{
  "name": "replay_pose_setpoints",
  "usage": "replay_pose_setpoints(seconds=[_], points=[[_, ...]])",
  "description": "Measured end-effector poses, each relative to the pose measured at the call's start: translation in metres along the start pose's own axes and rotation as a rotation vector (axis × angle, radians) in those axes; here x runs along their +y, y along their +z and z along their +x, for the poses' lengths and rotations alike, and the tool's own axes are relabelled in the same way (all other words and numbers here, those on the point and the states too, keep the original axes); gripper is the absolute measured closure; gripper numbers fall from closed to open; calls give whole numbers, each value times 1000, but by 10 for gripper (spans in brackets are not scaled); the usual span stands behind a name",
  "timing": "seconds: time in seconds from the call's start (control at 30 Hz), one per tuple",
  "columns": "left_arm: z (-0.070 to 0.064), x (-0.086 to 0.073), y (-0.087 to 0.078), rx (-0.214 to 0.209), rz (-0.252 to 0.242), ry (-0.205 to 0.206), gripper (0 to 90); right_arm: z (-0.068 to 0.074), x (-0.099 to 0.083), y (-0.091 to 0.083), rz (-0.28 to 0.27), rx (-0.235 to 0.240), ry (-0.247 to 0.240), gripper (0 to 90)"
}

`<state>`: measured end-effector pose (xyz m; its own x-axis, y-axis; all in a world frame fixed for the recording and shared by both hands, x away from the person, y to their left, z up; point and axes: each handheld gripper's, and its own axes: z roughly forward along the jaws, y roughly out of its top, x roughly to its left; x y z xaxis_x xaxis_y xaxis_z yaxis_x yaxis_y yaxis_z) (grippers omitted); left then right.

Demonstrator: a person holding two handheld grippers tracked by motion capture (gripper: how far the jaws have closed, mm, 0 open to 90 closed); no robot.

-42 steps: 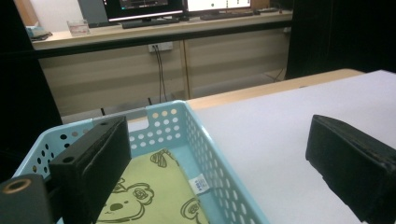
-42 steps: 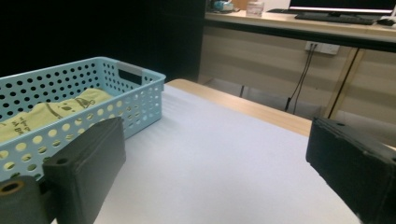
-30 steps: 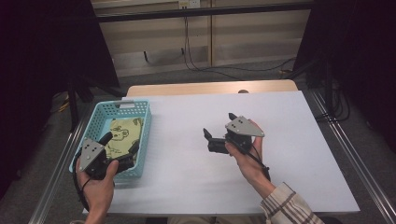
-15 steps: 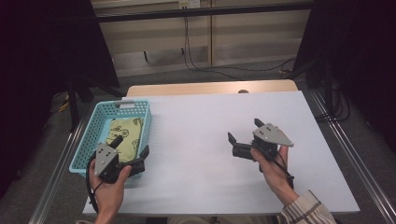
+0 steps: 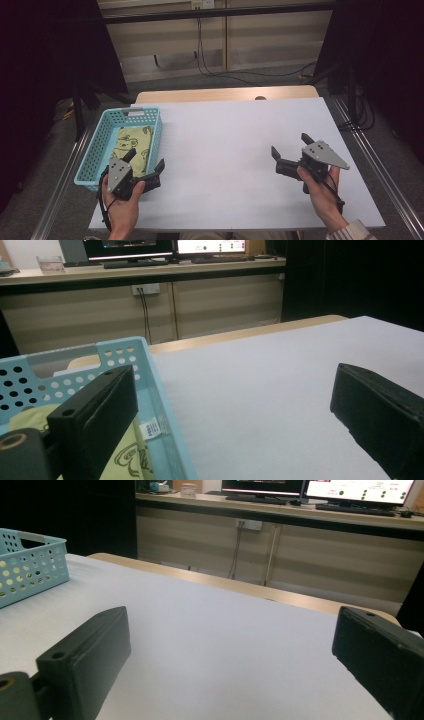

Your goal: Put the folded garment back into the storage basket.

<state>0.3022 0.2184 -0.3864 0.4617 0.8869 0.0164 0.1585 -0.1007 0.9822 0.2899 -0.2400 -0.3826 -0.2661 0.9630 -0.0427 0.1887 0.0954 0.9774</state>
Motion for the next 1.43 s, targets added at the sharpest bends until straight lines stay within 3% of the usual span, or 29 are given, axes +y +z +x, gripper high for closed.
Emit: replay_pose_setpoints(seconds=[0.1,0.23,0.37,0.4,0.53,0.6,0.7,0.77,0.83,0.97,1.13,1.23,1.33,1.37,1.43], points=[[0,-3,-4,6,3,17,49,-6,-6,-8,-2,-12,5,14],[1,-8,-9,14,-9,-7,49,-13,-18,-19,-5,-32,3,13],[0,-13,-12,14,9,-29,48,-22,-27,-31,-18,-64,23,12],[1,-13,-14,18,10,-13,49,-23,-28,-34,-20,-72,25,12],[4,-14,-19,26,3,-14,48,-28,-35,-45,-16,-87,20,6],[5,-16,-22,30,8,-37,47,-29,-39,-49,-11,-89,24,6],[8,-20,-26,36,11,-42,47,-30,-44,-55,-2,-92,25,6],[12,-23,-33,64,7,-31,42,-31,-47,-59,-8,-102,38,6],[13,-24,-35,65,8,-51,39,-34,-48,-63,-24,-111,58,6],[13,-25,-39,68,9,-36,39,-37,-51,-69,-24,-121,53,4],[13,-30,-43,120,15,-40,39,-40,-58,-78,-12,-150,36,5],[15,-31,-42,127,26,-21,39,-43,-61,-79,-4,-182,64,7],[16,-32,-39,113,21,-66,39,-41,-61,-77,-7,-160,57,7],[17,-32,-40,118,33,-44,39,-41,-61,-77,-11,-158,63,7],[17,-32,-37,97,44,-66,39,-40,-60,-75,-17,-151,59,7]])
